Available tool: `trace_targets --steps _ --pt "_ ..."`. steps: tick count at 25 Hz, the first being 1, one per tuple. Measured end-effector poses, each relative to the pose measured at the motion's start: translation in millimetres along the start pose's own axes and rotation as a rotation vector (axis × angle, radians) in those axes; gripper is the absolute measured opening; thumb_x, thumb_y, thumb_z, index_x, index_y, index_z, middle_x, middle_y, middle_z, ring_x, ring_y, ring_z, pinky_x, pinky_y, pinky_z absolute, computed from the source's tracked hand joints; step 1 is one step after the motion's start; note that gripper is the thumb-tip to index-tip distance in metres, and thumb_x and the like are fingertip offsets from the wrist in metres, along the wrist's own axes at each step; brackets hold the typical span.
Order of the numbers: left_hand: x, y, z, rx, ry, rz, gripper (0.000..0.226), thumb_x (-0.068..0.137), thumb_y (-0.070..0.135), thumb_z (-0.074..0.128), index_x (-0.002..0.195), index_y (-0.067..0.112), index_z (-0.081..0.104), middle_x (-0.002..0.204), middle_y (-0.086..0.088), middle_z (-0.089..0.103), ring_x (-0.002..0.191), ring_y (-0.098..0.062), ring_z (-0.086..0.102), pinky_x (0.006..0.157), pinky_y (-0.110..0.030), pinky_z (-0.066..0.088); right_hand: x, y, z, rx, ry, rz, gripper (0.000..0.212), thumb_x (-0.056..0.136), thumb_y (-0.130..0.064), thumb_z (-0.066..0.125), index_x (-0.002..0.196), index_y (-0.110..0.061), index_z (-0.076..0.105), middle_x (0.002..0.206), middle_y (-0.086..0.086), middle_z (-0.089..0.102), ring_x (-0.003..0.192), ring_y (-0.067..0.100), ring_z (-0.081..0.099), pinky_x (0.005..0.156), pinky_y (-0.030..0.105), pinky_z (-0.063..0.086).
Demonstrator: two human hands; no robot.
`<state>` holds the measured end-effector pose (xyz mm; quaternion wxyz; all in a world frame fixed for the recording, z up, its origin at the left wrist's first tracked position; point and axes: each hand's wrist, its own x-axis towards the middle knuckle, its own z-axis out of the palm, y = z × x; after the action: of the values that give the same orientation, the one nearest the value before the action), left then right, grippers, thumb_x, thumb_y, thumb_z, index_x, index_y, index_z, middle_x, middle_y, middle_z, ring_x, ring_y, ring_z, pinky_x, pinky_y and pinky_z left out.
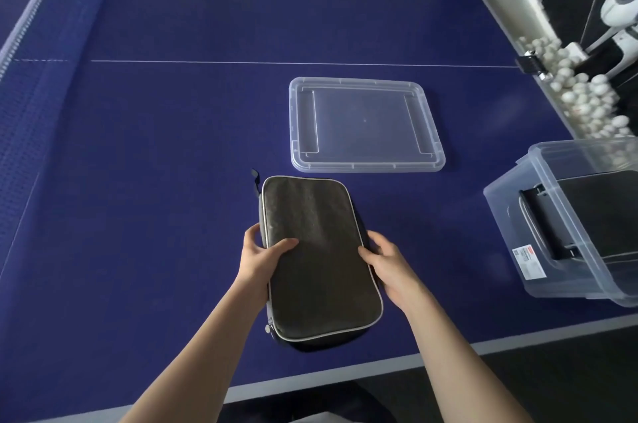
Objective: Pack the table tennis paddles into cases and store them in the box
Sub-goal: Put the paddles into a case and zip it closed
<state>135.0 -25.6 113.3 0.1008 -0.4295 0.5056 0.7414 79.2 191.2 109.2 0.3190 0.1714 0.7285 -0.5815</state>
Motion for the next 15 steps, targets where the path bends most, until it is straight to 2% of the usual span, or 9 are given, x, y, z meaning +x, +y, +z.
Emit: trace_targets --steps 2,4,5,8,10,13,15 --pt "-5 5 -5 -0.084 0.053 0.030 0.069 0.071 0.015 0.082 0.124 0.033 0.042 0.105 -0.009 0.065 0.086 -0.029 0.069 0.067 -0.044 0.060 -10 -7 3 -0.070 0.042 -0.080 0.045 0.093 -0.023 0.059 0.136 -0.027 0.046 0.125 -0.001 0.056 0.108 0.010 0.057 0.093 0.030 0.049" --pt "-9 13 -9 -0.172 0.124 0.066 0.067 0.071 0.017 0.082 0.123 0.035 0.041 0.104 -0.007 0.064 0.086 -0.027 0.068 0.067 -0.042 0.059 -26 -9 8 -0.123 0.174 -0.230 0.043 0.092 -0.026 0.061 0.133 -0.028 0.047 0.120 -0.005 0.053 0.101 0.001 0.054 0.080 0.016 0.047" --pt "-10 18 -11 -0.209 0.168 0.082 0.068 0.071 0.019 0.082 0.123 0.034 0.041 0.105 -0.006 0.062 0.089 -0.026 0.067 0.071 -0.043 0.059 -36 -5 11 -0.140 0.266 -0.326 0.039 0.091 -0.026 0.061 0.129 -0.027 0.049 0.116 -0.007 0.054 0.099 0.000 0.054 0.074 0.013 0.046" --pt "-13 32 -12 -0.322 0.300 0.132 0.070 0.070 0.023 0.081 0.126 0.031 0.040 0.106 0.000 0.059 0.090 -0.022 0.064 0.071 -0.040 0.057 -70 17 28 -0.197 0.499 -0.577 0.019 0.090 -0.031 0.060 0.108 -0.027 0.056 0.095 -0.008 0.058 0.088 0.009 0.057 0.072 0.022 0.050" --pt "-15 39 -9 -0.410 0.369 0.149 0.074 0.069 0.025 0.081 0.128 0.031 0.038 0.105 0.004 0.058 0.088 -0.017 0.062 0.071 -0.039 0.055 -88 27 47 -0.263 0.510 -0.710 0.013 0.089 -0.038 0.060 0.094 -0.027 0.055 0.081 -0.007 0.056 0.076 0.009 0.055 0.068 0.023 0.047" --pt "-19 45 0 -0.496 0.458 0.137 0.078 0.065 0.028 0.082 0.128 0.032 0.037 0.099 0.009 0.054 0.086 -0.014 0.060 0.081 -0.043 0.054 -99 29 81 -0.419 0.412 -0.849 0.020 0.088 -0.043 0.061 0.085 -0.024 0.054 0.074 -0.011 0.049 0.068 0.003 0.048 0.061 0.015 0.042" --pt "-22 47 8 -0.542 0.511 0.132 0.077 0.064 0.029 0.082 0.127 0.030 0.038 0.094 0.010 0.053 0.081 -0.012 0.058 0.073 -0.036 0.053 -99 25 99 -0.498 0.423 -0.871 0.030 0.085 -0.049 0.060 0.083 -0.020 0.057 0.073 -0.012 0.048 0.067 0.001 0.046 0.059 0.018 0.044"
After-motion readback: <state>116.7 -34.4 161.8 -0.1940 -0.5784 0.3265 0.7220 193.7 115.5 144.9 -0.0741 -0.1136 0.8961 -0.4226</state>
